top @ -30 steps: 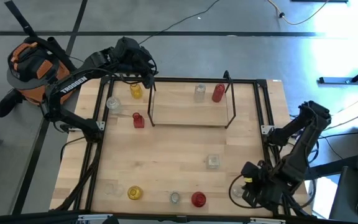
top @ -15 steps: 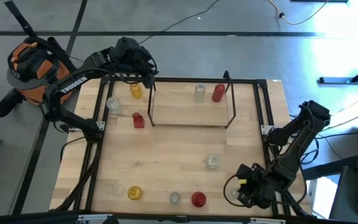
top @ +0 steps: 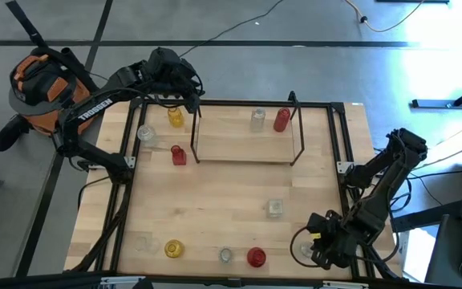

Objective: Sort vases onto shelf
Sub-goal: Put the transparent vase on the shelf aligned with the other transparent vase

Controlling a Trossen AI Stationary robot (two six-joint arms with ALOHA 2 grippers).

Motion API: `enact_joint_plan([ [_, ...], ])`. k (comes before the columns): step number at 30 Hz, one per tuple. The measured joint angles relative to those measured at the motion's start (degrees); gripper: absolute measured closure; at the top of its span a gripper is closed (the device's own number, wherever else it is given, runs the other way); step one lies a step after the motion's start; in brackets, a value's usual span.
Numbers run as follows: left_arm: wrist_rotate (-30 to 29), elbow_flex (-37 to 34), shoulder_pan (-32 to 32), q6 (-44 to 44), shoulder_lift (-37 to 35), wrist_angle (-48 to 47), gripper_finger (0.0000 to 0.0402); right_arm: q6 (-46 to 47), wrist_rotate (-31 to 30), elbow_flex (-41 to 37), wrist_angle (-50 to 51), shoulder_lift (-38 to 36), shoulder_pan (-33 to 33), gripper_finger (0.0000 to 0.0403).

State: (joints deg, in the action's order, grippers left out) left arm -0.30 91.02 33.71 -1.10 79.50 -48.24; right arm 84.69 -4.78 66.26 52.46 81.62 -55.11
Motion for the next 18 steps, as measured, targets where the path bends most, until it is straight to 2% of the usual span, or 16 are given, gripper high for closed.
enact_joint_plan([
  [18, -0.3, 0.0, -3.3, -0.3, 0.0, -0.1, 0.0239, -0.9, 0.4, -2.3, -2.6, 0.9, 0.8, 0.0313],
])
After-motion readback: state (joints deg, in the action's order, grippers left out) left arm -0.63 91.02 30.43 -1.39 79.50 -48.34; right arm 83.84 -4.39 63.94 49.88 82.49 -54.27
